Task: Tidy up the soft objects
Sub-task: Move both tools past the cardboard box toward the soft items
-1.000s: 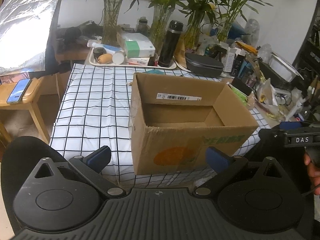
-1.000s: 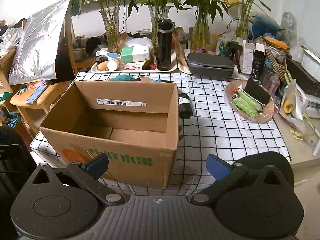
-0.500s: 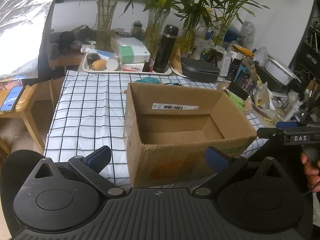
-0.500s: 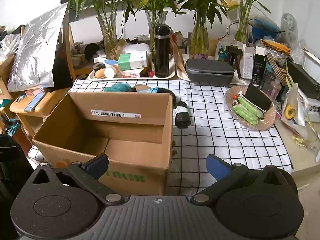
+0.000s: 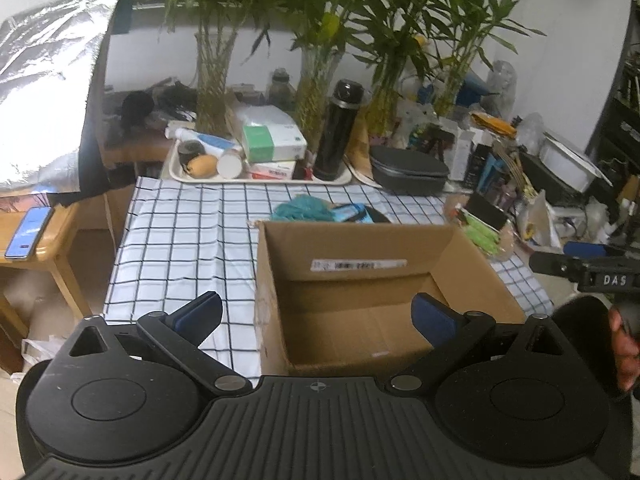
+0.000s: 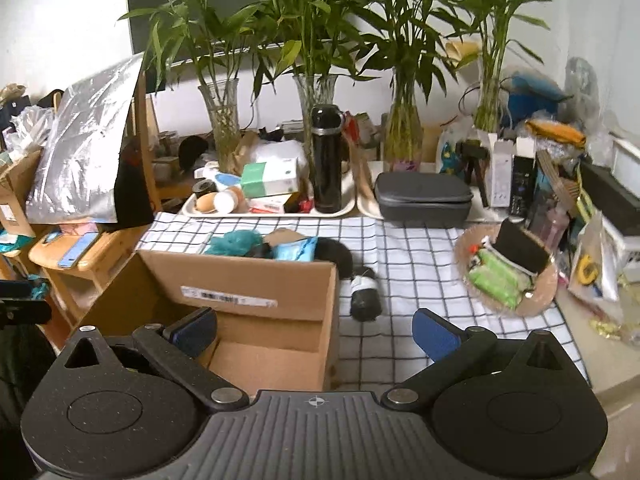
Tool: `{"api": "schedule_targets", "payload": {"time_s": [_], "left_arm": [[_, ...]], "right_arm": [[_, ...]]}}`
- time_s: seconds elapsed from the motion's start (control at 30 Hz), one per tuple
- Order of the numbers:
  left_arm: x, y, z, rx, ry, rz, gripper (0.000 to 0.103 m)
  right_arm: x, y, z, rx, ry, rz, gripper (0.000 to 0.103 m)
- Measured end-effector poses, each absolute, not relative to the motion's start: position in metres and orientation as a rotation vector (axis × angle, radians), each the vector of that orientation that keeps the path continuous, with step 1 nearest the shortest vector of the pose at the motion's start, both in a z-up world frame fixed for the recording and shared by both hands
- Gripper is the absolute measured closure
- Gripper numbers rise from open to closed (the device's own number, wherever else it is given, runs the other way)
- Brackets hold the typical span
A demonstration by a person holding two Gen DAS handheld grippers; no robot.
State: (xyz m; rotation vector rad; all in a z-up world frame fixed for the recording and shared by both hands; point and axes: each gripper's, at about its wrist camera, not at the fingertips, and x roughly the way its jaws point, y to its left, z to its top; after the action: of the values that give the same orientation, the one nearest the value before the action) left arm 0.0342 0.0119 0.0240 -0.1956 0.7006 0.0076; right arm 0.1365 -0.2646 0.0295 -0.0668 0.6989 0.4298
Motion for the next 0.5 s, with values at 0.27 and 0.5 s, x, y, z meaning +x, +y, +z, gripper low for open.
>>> {"api": "schedule_targets", "payload": {"time_s": [0.27, 0.5], "left_arm": [[0.038, 0.017, 0.018, -0.188, 0.682, 0.015, 0.0], [0.048, 0.025, 0.009, -0.173, 0.698, 0.049, 0.0]], "right_arm": [[0.142, -0.266, 0.007, -0.114, 0.686, 0.384, 0.0], [0.149, -0.277, -0.008, -0.04, 0.744, 0.382, 0.0]]}}
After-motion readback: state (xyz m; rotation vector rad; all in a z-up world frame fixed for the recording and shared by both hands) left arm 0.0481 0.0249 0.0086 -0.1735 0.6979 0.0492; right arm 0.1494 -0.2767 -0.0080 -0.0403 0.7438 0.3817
